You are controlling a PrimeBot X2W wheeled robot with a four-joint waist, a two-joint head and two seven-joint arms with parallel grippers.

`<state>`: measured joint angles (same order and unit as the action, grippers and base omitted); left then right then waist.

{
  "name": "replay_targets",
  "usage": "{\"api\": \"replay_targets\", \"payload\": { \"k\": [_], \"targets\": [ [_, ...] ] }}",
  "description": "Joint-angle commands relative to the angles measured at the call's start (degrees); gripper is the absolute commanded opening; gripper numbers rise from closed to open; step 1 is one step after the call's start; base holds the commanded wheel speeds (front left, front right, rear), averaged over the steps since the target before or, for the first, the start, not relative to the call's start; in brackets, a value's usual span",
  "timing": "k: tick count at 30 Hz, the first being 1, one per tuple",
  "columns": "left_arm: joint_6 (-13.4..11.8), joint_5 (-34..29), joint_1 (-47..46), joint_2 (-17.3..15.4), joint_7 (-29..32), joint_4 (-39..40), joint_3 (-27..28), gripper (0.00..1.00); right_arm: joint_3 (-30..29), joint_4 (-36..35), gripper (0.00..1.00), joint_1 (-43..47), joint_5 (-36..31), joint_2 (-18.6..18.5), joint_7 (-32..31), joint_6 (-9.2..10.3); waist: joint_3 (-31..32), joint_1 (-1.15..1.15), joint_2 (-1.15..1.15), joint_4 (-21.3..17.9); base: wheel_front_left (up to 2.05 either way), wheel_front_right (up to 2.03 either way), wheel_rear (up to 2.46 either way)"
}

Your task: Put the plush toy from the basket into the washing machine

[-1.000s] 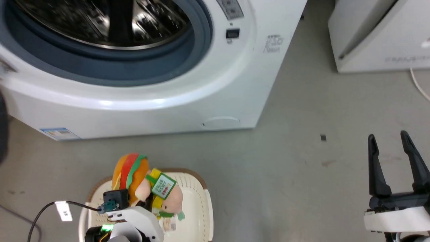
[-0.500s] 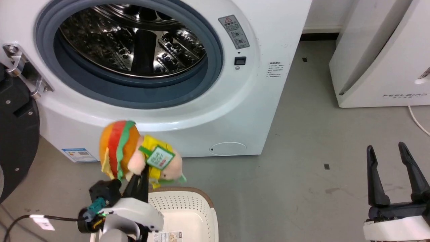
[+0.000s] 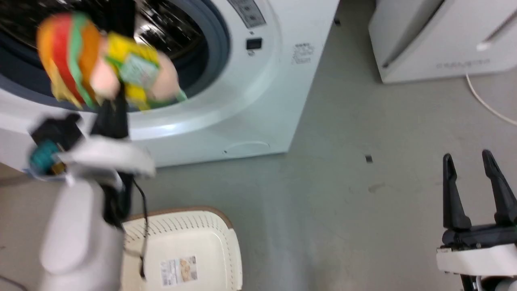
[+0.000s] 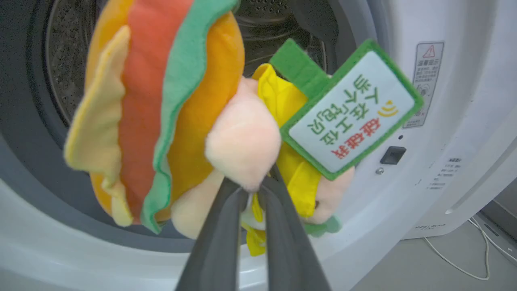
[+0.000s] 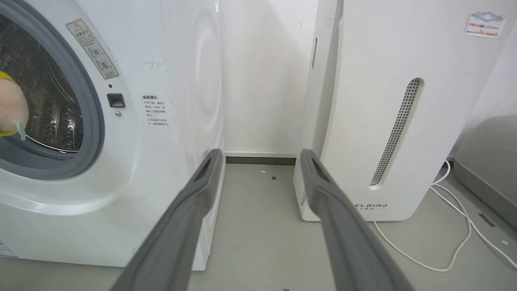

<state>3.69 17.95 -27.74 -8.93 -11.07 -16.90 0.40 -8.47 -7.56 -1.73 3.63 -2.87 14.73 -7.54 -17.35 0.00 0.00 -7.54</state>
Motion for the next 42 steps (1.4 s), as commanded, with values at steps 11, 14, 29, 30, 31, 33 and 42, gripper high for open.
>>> {"api": "replay_targets", "payload": {
  "k": [11, 14, 29, 30, 31, 33, 42],
  "targets": [
    [-0.8, -2.5, -27.7, -12.5, 16.0, -6.1, 0.8, 0.0, 1.1, -0.9, 1.0, -6.1, 4.6, 0.0, 0.3, 0.05, -18.7, 0.0, 0.0, -8.0, 0.0, 0.0, 0.0],
    [-1.0, -3.5, -36.2, -14.8, 19.3, -10.2, 0.4, 0.0, 1.6, -0.9, 1.0, -7.5, 5.5, 0.0, 0.3, 0.05, -22.4, 0.0, 0.0, -8.7, 0.0, 0.0, 0.0],
    [-3.0, -7.8, -56.4, -18.9, 34.3, -30.3, -4.3, 0.0, 4.0, -0.1, 1.0, -11.0, 8.4, 0.0, 0.3, 0.05, -29.5, 0.0, 0.0, -10.8, 0.0, 0.0, 0.0],
    [-2.5, -7.8, -57.0, -19.1, 35.4, -31.1, -4.6, 0.0, 4.0, -0.1, 1.0, -11.0, 8.5, 0.0, 0.3, 0.05, -29.8, 0.0, 0.0, -10.9, 0.0, 0.0, 0.0],
    [-2.1, -7.9, -57.5, -19.3, 36.4, -31.7, -5.0, 0.0, 4.0, -0.1, 1.0, -11.0, 8.5, 0.0, 0.3, 0.05, -30.1, 0.0, 0.0, -10.9, 0.0, 0.0, 0.0],
    [-1.4, -8.1, -58.4, -19.7, 37.8, -32.5, -5.6, 0.0, 3.8, 0.0, 1.0, -11.1, 8.8, 0.0, 0.3, 0.05, -30.5, 0.0, 0.0, -10.8, 0.0, 0.0, 0.0],
    [0.1, -8.2, -58.8, -19.9, 39.4, -34.0, -7.7, 0.0, 3.7, 0.1, 1.0, -11.5, 8.6, 0.0, 0.3, 0.05, -30.8, 0.0, 0.0, -10.0, 0.0, 0.0, 0.0]
  ]
}}
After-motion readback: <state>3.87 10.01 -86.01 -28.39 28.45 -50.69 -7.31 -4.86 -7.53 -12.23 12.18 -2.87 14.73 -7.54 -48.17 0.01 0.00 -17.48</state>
